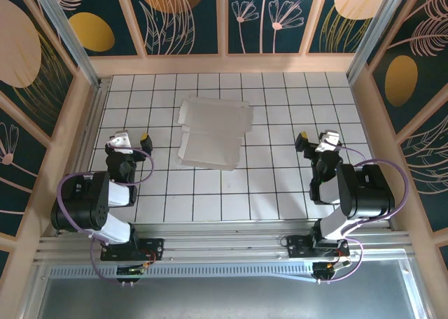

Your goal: Fold the paper box

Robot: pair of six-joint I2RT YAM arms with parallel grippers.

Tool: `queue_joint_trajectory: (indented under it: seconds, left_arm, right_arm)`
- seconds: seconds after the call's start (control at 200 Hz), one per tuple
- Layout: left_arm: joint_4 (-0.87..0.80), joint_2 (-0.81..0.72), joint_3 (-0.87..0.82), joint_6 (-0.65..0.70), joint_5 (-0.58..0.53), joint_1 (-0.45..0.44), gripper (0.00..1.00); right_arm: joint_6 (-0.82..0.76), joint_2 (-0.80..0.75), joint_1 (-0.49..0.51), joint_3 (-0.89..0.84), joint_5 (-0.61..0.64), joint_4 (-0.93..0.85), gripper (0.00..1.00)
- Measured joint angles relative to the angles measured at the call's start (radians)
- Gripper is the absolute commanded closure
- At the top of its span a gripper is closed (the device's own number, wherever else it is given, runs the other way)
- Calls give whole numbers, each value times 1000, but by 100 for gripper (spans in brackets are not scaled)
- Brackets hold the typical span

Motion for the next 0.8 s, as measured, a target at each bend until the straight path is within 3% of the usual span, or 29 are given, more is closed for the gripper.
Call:
queue_joint_trajectory:
  seconds: [0.445,0.801]
  left_arm:
    - [0,0,0,0,0,0,1]
    - [0,0,0,0,0,0,1]
  right_arm:
    - [0,0,-2,0,-9,0,1]
    - [-8,-2,-15,8,-119,-26,1]
